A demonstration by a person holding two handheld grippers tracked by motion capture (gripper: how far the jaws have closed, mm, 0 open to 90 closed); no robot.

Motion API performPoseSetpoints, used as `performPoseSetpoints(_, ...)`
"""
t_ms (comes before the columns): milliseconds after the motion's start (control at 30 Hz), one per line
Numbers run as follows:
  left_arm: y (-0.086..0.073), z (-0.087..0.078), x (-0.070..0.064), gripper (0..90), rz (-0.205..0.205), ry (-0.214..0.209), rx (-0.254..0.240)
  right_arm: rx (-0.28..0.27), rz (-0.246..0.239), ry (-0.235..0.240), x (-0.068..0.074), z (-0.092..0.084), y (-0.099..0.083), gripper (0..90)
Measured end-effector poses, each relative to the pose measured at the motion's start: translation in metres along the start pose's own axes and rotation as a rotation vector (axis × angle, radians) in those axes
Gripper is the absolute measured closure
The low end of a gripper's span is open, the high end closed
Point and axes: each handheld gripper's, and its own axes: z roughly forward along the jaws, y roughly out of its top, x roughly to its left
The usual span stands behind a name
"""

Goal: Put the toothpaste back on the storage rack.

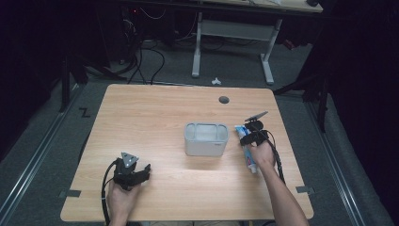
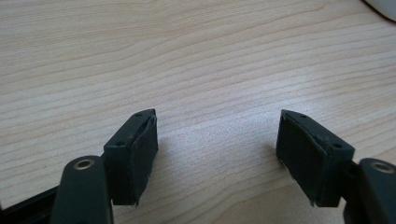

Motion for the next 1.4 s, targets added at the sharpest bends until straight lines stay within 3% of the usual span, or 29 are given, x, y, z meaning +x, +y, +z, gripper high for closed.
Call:
performPoseSetpoints(333, 0.000, 0.000, 0.001, 29.9, -0.003, -0.005, 0.002, 0.027, -0.050, -0.028, 0.007, -0.003, 0.002, 70.9)
performPoseSetpoints(633, 0.000, 0.000, 0.000, 29.6, -0.002, -0.007, 0.004, 0.004, -0.071, -0.016, 0.006, -0.013, 0.000, 71.0)
performPoseSetpoints(1400, 0.001, 0.001, 0.000, 29.4, -0.004, -0.007, 0.001, -0.163, -0.156, 0.042, 0.013, -0.061, -0.011, 70.4)
